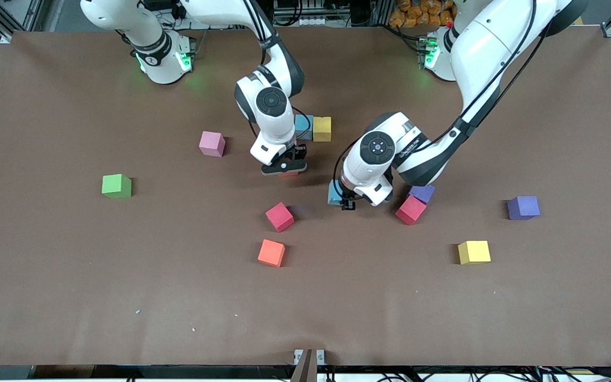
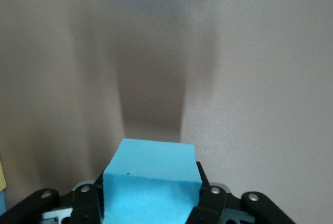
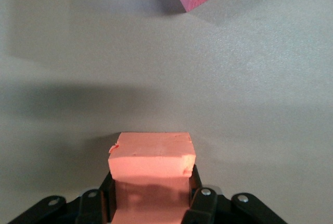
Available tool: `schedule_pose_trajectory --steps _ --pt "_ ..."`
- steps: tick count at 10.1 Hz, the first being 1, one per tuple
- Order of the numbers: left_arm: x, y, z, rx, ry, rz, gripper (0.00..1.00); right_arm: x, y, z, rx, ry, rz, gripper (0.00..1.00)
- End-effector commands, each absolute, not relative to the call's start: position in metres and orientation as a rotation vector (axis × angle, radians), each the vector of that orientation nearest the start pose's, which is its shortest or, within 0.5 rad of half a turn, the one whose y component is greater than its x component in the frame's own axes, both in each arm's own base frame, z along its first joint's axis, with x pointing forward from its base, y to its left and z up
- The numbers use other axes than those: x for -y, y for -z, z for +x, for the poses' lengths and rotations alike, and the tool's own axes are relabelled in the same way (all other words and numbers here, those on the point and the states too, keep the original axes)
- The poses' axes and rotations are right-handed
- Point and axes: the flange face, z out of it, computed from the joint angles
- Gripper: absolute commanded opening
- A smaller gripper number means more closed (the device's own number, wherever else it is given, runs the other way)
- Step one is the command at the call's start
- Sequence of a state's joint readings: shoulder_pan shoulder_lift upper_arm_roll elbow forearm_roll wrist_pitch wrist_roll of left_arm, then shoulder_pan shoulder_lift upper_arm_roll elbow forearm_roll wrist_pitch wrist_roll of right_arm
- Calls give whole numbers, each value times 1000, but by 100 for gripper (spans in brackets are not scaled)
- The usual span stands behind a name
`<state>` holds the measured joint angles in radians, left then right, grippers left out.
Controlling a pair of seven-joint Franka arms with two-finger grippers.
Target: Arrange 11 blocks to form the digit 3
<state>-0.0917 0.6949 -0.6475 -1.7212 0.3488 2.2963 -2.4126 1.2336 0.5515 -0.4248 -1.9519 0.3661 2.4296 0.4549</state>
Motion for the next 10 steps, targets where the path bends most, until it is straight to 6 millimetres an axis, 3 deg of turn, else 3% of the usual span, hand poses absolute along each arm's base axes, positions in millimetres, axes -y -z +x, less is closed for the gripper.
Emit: schedule_pose_trajectory --steps 1,7,8,9,10 --pt "410 -252 532 2257 -188 -2265 23 -449 -221 407 198 -80 -3146 0" --pt "412 -249 528 2247 -191 -2268 23 -453 -223 411 187 -69 -3140 0" --pt "412 -249 528 2247 -191 -2268 23 -454 -223 411 186 -69 -3139 7" --pt "412 -249 528 2247 -191 -2268 23 -453 -222 411 190 -69 -3141 26" --pt "412 -249 528 2247 -191 -2268 23 -453 -222 411 190 -69 -3141 37"
